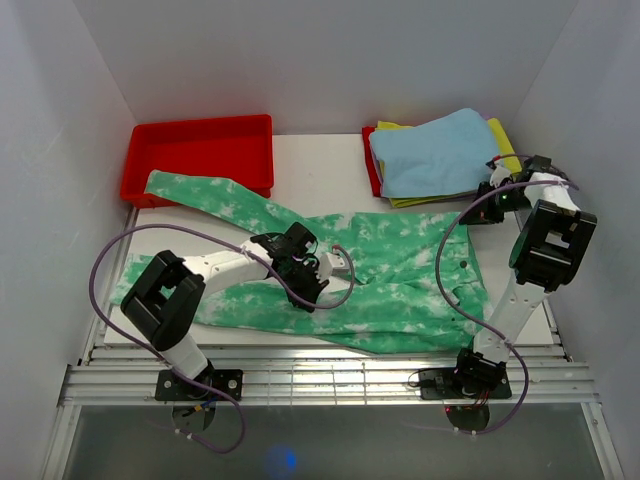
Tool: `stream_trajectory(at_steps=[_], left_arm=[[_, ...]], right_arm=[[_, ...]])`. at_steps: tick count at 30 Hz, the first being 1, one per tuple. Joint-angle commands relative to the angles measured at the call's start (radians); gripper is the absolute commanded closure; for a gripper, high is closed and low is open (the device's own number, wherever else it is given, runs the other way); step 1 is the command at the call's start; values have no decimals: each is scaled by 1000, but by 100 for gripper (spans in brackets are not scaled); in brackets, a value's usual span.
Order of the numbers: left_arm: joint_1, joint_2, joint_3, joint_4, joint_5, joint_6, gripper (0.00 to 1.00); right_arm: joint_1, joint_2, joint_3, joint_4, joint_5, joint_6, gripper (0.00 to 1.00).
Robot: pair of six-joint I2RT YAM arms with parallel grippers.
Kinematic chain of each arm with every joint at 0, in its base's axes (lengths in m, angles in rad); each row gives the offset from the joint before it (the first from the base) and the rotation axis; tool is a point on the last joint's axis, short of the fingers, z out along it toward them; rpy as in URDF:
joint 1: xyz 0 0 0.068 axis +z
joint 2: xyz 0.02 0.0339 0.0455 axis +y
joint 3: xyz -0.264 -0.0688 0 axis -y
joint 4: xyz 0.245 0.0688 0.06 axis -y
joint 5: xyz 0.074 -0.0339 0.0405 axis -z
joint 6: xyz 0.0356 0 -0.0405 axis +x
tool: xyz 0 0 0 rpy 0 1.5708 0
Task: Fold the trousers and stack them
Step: Flatten the trousers out
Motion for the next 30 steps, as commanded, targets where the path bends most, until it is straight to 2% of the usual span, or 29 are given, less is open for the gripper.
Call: stream_trajectory(at_steps=[1, 7, 8, 10, 11, 13, 14, 18, 28, 29, 30], left_arm=[[7, -12, 42, 1, -25, 44, 99], [7, -61, 38, -45, -87, 157, 100], [7, -72, 39, -46, -94, 159, 100], [4, -122, 69, -36, -74, 117, 85], [-1, -142, 82, -23, -62, 97, 68], [-45, -187, 102, 45, -86, 42, 54], [-65, -190, 110, 67, -106, 31, 51], [-186, -92, 186, 150, -185, -16, 49], [-378, 169, 332, 317, -276, -27, 51], [-386, 184, 341, 325, -279, -21, 51], [-397, 213, 349, 348, -302, -19, 51]], right_arm=[[-6, -5, 130, 57, -38, 71, 92], [-10, 16, 193, 59, -35, 88, 92], [-10, 24, 196, 39, -37, 68, 88], [-10, 27, 190, -51, -34, 27, 69], [-13, 18, 172, -70, -35, -10, 64], [-13, -25, 88, -81, -26, -32, 50], [-13, -39, 60, -79, -23, -43, 46], [-13, -65, -42, -74, -11, -66, 36], [-13, -7, -83, -78, -32, -32, 34], [-13, -4, -85, -73, -31, -29, 33], [-13, 6, -85, -70, -23, -26, 24]])
